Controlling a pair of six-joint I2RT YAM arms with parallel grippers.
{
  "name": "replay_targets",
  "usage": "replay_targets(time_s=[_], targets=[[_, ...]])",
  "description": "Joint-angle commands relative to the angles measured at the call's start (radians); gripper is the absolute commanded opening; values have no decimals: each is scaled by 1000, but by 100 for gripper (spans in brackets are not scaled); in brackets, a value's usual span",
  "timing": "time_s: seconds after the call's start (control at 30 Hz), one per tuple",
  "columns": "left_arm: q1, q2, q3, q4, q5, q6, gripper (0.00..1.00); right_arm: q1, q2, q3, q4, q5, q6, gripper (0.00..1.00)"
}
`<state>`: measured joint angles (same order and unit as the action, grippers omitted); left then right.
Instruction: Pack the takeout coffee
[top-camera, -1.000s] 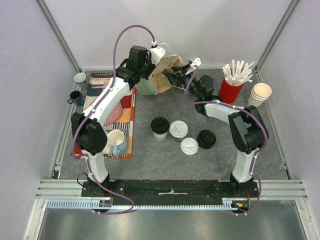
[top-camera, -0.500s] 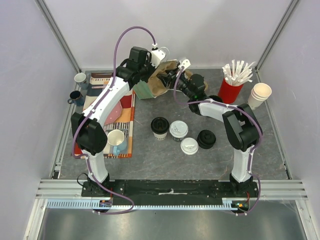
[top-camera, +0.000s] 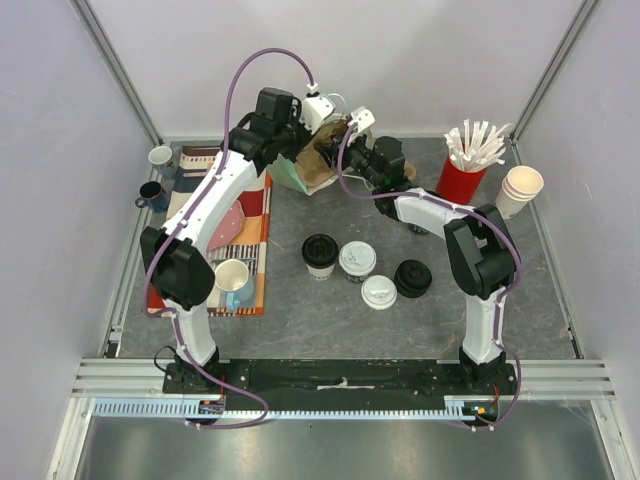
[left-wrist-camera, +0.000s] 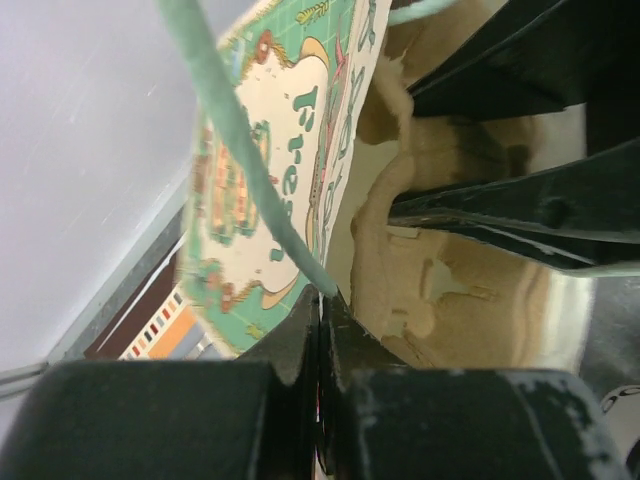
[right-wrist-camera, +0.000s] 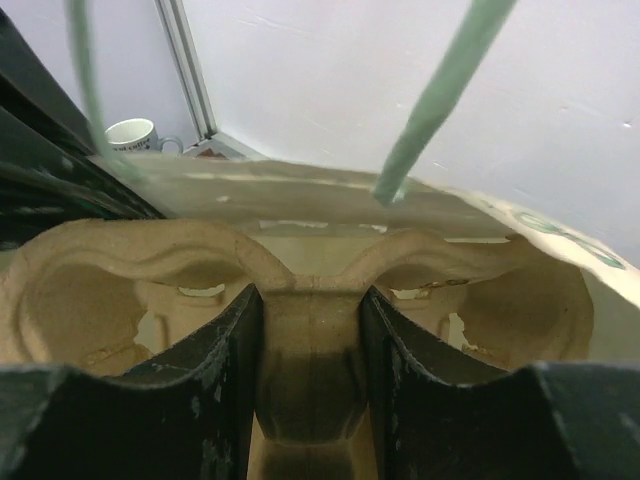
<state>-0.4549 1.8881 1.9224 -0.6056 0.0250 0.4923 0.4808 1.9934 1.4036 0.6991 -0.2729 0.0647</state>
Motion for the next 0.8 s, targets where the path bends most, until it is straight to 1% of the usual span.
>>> replay_targets(time_s=[0.0, 0.17, 0.27, 0.4, 0.5, 0.53, 0.6, 0.63, 0.7, 0.77], targets=[[-10, -14, 98, -58, 134, -26, 2, 12, 38, 28, 68, 15, -25, 7], [-7, -32, 61, -66, 93, 57, 2, -1, 21, 44, 39, 84, -8, 7], [-10, -37, 59, -80, 137, 84, 2, -10, 28, 69, 13, 110, 0, 6], [-22, -30, 40, -92, 168, 112, 2, 2, 9, 35, 153, 93, 18, 6], [-24, -27, 1, -73, 139, 158, 2, 8, -25, 37, 166, 158, 26, 5], [-24, -29, -5, -65, 130, 166, 2, 8, -37, 37, 151, 240, 18, 5], [-22, -34, -16, -53, 119, 189, 2, 8, -71, 37, 85, 325, -23, 4], [-22, -34, -17, -49, 118, 193, 2, 8, -80, 35, 67, 380, -90, 4], [-22, -34, -11, -45, 116, 200, 2, 8, -81, 28, 24, 399, -143, 4], [-22, -30, 7, -45, 121, 192, 2, 10, -79, 11, 23, 399, -164, 4]])
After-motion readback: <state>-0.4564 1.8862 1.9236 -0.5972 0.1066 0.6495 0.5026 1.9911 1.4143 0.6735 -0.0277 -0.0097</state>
